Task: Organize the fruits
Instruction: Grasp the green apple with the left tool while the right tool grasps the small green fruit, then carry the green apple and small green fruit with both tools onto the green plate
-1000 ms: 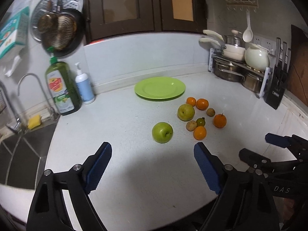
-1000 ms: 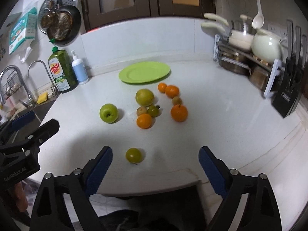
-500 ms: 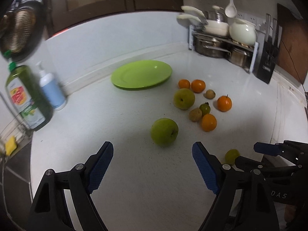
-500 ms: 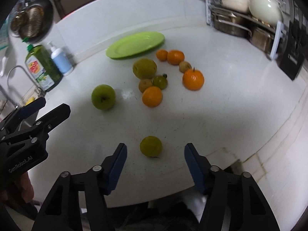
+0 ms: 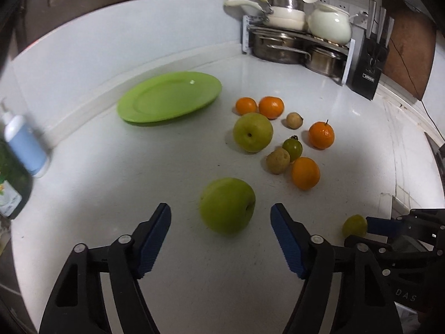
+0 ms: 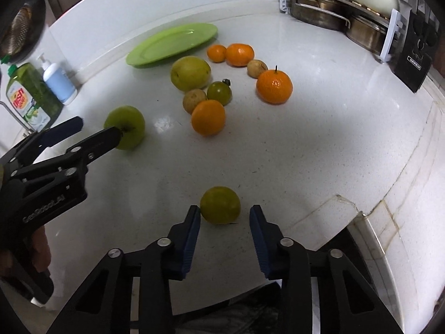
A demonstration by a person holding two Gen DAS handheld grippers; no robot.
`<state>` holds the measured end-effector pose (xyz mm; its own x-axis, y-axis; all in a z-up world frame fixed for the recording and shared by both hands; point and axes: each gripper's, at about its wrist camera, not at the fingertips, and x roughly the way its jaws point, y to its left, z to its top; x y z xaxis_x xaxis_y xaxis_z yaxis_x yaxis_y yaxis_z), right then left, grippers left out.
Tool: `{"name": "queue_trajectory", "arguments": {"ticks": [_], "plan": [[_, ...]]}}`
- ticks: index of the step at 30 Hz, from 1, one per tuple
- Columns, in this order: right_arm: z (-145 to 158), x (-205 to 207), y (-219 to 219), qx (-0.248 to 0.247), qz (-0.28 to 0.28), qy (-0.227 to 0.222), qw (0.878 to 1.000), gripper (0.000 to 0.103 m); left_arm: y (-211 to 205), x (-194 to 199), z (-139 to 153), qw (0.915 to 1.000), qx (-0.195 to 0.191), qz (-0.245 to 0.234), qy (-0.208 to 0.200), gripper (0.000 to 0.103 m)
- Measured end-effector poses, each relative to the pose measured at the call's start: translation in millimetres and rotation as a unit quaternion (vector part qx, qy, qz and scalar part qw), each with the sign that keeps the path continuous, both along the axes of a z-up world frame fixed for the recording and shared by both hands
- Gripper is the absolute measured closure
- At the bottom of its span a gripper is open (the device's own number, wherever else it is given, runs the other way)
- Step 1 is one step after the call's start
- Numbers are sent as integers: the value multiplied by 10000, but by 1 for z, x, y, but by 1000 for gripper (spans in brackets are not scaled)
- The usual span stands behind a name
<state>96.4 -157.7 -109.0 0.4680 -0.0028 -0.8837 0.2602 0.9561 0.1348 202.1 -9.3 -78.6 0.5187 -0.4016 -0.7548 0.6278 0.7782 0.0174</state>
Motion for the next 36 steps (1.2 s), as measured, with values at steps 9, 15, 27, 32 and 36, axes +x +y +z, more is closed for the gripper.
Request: {"name": "queue_trajectory", "arguments": {"ticks": [9,15,27,32,36], "plan": [[0,14,-1,-136,-110,71,9998,72,-7,16,-12,9996,-40,-178,225,38],[0,22,0,-190,-95,73,9997,72,-10,22,-17,9990,-100,-221,364,50],[0,21,-3,-76,-110,-33,9999,72,-10,17,-18,9989,-168,-202,385,54],[1,19,-4,34,-23,-150,9999,73,-9,10,-16,9991,-210,-58,365,54],[5,21,-6,56,183,-284,9994,73,-8,6,-10,9992,-215,145,294,54]]}}
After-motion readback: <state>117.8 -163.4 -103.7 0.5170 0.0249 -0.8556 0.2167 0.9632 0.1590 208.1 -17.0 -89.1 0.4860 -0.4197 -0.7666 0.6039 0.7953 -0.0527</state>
